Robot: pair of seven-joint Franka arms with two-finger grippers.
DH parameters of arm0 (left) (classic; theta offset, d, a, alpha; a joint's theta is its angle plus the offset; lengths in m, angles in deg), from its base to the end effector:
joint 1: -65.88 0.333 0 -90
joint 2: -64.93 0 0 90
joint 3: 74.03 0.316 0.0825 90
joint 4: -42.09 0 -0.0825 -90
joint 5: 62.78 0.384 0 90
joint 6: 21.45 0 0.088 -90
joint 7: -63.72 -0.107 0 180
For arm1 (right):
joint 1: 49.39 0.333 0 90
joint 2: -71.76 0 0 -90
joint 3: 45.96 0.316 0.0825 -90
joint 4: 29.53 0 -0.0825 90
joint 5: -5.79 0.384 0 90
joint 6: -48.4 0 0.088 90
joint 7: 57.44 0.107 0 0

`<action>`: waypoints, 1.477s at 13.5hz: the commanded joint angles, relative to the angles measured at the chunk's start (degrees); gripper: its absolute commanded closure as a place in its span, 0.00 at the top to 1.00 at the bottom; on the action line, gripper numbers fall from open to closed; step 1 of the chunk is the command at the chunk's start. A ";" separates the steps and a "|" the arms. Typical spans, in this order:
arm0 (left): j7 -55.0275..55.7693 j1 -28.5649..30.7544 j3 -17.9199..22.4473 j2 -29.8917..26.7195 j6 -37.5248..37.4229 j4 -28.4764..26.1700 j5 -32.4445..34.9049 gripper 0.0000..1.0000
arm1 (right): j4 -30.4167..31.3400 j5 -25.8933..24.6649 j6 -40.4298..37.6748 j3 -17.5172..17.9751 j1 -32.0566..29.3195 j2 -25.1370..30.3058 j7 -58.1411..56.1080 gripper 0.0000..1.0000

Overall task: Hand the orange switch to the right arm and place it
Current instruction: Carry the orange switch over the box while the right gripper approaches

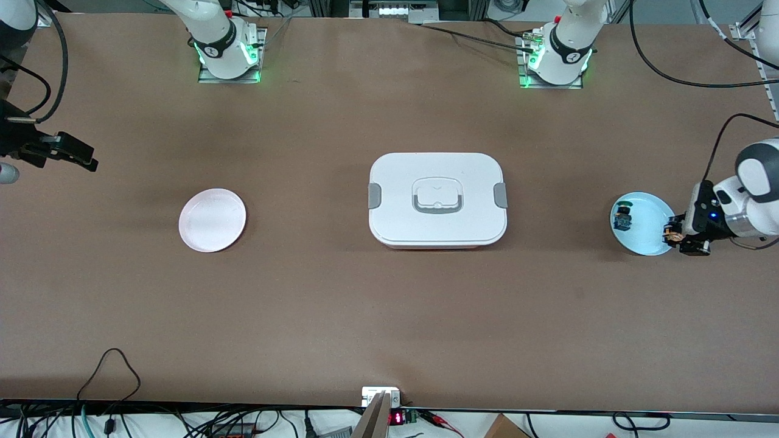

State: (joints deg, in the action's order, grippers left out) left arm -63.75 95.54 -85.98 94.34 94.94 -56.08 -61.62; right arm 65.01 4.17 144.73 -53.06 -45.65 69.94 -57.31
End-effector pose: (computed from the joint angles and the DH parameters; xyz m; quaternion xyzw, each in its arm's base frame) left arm 0.6130 0.2094 0.2831 0.5748 -0.8120 0.0138 0.1006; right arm 0.5701 -0.0352 0.5788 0.9995 -0.0289 -0.0006 0.0160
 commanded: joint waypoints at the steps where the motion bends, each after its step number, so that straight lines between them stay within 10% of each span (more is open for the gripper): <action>1: 0.02 -0.65 -2.11 0.56 -13.86 8.15 -9.53 0.00 | -1.02 0.21 -1.41 -0.02 0.13 0.24 -0.47 1.00; 11: 15.84 -12.60 -6.31 0.29 -31.04 10.02 -57.72 0.00 | -1.29 0.39 -4.13 0.16 0.22 0.15 -0.48 1.00; 20: 16.73 -12.34 -21.88 -8.05 -16.92 -1.66 -86.48 0.00 | -1.29 25.05 -10.29 -0.81 -0.66 0.06 -1.26 1.00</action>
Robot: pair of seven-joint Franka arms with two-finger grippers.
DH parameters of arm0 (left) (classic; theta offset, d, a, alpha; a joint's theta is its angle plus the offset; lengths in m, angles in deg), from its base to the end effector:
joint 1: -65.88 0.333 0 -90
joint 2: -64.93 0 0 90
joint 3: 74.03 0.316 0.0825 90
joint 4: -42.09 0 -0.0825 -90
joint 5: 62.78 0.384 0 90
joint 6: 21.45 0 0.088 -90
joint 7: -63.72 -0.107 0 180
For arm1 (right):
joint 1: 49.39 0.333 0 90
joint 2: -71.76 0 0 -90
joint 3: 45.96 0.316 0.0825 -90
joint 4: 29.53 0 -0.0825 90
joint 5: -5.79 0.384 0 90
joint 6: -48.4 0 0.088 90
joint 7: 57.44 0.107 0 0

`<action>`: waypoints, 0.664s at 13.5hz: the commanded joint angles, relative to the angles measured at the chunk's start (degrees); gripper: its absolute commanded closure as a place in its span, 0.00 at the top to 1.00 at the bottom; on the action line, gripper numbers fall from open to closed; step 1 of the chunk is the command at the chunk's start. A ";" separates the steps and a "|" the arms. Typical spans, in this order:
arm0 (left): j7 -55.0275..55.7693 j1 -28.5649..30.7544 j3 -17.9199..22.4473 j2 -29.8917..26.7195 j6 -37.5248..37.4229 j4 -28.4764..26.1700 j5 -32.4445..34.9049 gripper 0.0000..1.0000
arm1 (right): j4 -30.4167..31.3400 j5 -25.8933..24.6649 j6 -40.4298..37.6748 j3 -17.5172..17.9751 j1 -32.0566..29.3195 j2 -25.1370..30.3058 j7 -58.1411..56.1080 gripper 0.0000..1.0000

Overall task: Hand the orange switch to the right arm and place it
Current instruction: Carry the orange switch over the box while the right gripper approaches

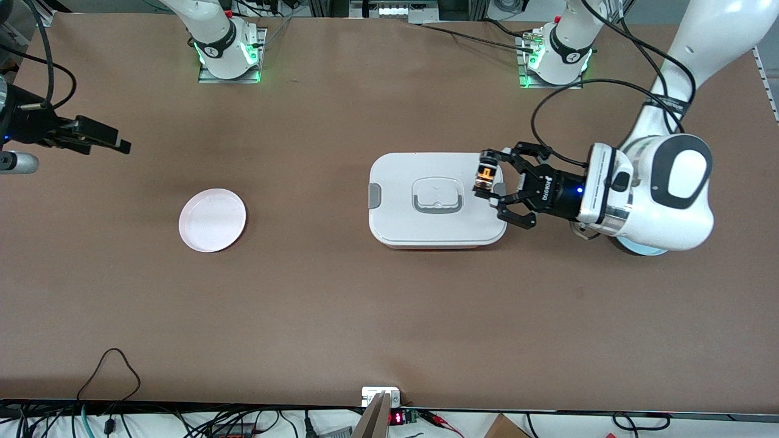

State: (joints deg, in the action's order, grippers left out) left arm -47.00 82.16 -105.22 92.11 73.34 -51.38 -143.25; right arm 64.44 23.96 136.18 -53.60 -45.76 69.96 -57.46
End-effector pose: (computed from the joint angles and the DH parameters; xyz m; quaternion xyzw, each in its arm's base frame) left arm 0.6307 -0.2085 0.4488 0.4603 -0.5115 0.4257 0.5875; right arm 0.5566 -0.0035 0.5770 -0.9846 0.0393 0.0631 0.1581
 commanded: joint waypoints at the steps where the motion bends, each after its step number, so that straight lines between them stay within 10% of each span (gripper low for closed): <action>1: 0.06 1.04 -3.61 -6.00 5.92 -6.63 -5.04 0.00 | -0.71 8.69 -3.31 -0.27 -0.55 -0.04 -1.12 1.00; 9: 0.50 1.39 -4.41 -13.90 8.84 -13.49 -5.13 0.00 | 1.12 46.30 -13.96 -0.27 -0.73 -7.42 -0.85 1.00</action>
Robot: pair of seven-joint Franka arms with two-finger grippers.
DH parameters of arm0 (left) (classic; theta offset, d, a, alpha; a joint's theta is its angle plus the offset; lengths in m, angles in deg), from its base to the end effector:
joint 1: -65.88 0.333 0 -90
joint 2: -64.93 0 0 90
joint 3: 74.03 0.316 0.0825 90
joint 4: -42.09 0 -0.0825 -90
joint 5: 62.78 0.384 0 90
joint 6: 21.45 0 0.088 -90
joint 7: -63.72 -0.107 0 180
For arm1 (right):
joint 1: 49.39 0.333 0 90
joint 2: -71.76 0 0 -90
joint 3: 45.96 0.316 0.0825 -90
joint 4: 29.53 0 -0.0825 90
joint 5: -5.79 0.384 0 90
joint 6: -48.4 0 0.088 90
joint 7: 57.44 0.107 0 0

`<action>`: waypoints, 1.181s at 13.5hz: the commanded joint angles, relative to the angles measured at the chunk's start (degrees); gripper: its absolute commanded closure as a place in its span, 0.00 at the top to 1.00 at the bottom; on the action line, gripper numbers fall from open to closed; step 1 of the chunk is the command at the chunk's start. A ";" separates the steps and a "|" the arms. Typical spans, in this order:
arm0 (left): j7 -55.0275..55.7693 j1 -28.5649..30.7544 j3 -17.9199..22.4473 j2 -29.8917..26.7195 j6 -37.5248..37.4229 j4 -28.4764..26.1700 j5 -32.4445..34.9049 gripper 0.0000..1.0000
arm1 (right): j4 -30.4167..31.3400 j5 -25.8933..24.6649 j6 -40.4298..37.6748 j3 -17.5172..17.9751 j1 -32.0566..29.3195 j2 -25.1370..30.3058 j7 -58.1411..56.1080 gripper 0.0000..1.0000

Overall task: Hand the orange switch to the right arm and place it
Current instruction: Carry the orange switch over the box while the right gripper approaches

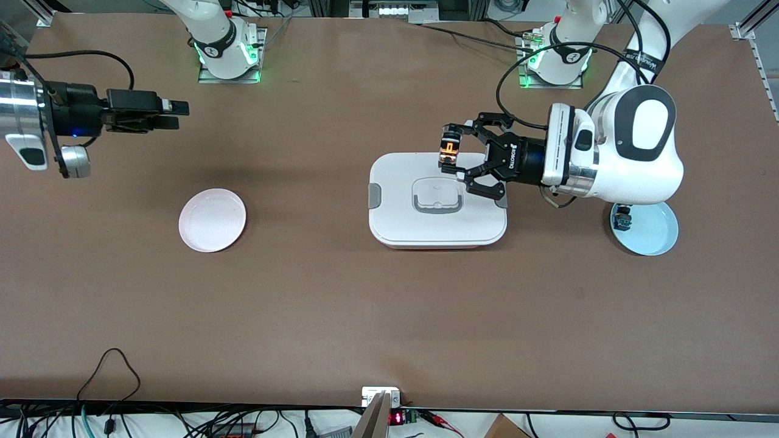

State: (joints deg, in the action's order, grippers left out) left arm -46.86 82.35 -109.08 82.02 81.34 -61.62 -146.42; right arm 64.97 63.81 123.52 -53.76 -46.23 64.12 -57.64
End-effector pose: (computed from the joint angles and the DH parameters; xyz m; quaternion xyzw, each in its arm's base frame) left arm 0.5803 -0.2473 0.4660 0.4996 -0.5164 0.4179 0.5560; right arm 0.5656 0.0661 0.5565 -0.8546 0.0226 0.1838 0.4852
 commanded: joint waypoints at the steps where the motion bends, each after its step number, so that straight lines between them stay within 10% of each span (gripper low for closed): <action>1: 0.37 1.20 -0.55 -3.81 0.83 -3.25 -1.96 0.00 | 1.56 10.24 -0.86 -0.11 0.09 -2.37 -0.76 1.00; 16: 0.28 1.28 -0.64 -3.81 0.66 -3.25 -2.75 0.00 | 6.40 39.00 17.14 0.33 18.36 -8.53 -0.23 1.00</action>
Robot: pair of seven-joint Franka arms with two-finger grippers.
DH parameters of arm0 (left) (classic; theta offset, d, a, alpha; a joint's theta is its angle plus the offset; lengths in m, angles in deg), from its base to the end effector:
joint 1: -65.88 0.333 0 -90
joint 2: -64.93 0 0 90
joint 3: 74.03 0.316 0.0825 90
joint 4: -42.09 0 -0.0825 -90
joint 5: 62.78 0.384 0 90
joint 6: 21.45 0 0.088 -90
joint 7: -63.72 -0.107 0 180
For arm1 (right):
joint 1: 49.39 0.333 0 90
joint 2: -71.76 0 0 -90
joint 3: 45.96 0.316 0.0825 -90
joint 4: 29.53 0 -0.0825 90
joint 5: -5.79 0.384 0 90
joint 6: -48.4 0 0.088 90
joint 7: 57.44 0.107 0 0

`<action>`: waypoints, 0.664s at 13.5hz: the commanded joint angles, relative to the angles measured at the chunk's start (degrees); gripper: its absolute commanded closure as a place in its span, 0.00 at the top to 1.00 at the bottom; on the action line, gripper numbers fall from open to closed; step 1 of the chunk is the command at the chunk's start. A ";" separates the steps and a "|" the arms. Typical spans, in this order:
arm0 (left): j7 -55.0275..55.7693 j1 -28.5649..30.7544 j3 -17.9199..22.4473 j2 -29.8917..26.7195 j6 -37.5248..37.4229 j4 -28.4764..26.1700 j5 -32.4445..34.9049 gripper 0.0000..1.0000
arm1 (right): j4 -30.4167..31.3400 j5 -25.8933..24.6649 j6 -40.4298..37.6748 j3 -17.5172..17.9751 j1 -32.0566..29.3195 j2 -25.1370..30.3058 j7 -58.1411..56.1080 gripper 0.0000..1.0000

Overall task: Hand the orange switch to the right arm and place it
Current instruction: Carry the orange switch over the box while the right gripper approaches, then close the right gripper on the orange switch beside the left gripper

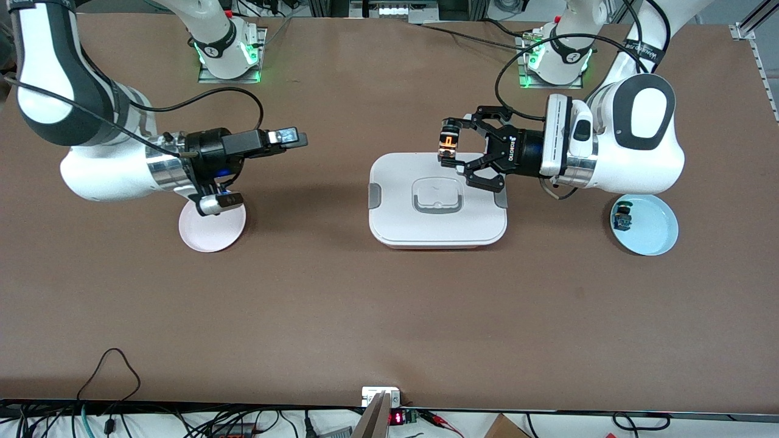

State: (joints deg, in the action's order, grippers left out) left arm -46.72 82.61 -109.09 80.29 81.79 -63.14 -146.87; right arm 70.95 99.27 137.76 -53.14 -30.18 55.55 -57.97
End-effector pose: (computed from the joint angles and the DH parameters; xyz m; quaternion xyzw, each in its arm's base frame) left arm 0.5738 -0.2461 0.4685 0.5063 -0.5165 0.4173 0.5503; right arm 0.5892 0.2442 0.4790 -0.6927 0.0893 0.2291 0.6780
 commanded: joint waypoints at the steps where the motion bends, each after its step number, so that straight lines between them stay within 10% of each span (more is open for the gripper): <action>1: 0.14 1.03 -0.63 -2.09 0.21 -1.73 -2.30 0.00 | 0.25 4.86 5.09 -0.29 3.89 -0.40 0.10 1.00; 9: 0.14 1.30 -0.63 -2.09 -0.06 -1.73 -2.30 0.00 | -0.81 12.78 23.29 -0.21 16.99 -1.28 -1.57 1.00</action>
State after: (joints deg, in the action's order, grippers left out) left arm -46.72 82.88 -109.09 80.29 81.79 -63.14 -146.94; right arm 70.91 110.33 157.96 -52.87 -15.42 54.56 -58.15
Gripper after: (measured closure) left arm 0.278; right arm 0.000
